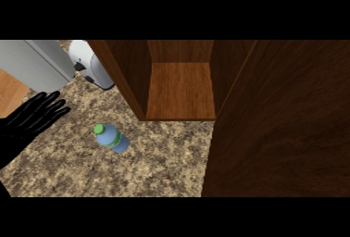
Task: Pick up the bottled water, place it into the cabinet and close the cabinet
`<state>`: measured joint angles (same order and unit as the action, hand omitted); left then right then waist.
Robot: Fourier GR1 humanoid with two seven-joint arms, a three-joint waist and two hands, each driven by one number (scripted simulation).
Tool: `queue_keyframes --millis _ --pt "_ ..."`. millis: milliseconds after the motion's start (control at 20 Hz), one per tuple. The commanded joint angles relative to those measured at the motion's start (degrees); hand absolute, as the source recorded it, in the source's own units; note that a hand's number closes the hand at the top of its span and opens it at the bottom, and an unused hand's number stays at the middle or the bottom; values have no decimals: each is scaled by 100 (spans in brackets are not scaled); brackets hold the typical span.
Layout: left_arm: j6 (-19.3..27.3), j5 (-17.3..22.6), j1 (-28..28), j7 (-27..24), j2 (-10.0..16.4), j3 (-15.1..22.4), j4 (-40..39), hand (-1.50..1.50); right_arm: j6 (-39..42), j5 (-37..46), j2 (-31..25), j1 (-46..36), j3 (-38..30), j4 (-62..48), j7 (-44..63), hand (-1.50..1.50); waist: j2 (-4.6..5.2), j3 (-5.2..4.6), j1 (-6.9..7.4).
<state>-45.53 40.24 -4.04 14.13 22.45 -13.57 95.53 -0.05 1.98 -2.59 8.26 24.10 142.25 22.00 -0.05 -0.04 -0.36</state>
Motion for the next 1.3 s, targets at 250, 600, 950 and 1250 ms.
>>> queue_keyframes --millis 250,600,950,1250 --pt "-392 -1828 -511 -1051 -486 -22 -1526 -150 -219 600 -65 -122 230 211 185 -150 8 -2 -22" --pt "-235 -3238 -943 -2175 -753 207 -2872 -150 -176 380 -368 318 336 728 135 -150 8 -3 -89" --pt "30 -4351 -1422 -3656 -691 434 -4403 -150 -415 591 -309 -103 495 538 402 -150 17 -8 -79" --pt "250 -4726 -1687 -4658 -620 583 -5471 -150 -491 580 -386 -349 355 431 439 -150 23 -10 -81"
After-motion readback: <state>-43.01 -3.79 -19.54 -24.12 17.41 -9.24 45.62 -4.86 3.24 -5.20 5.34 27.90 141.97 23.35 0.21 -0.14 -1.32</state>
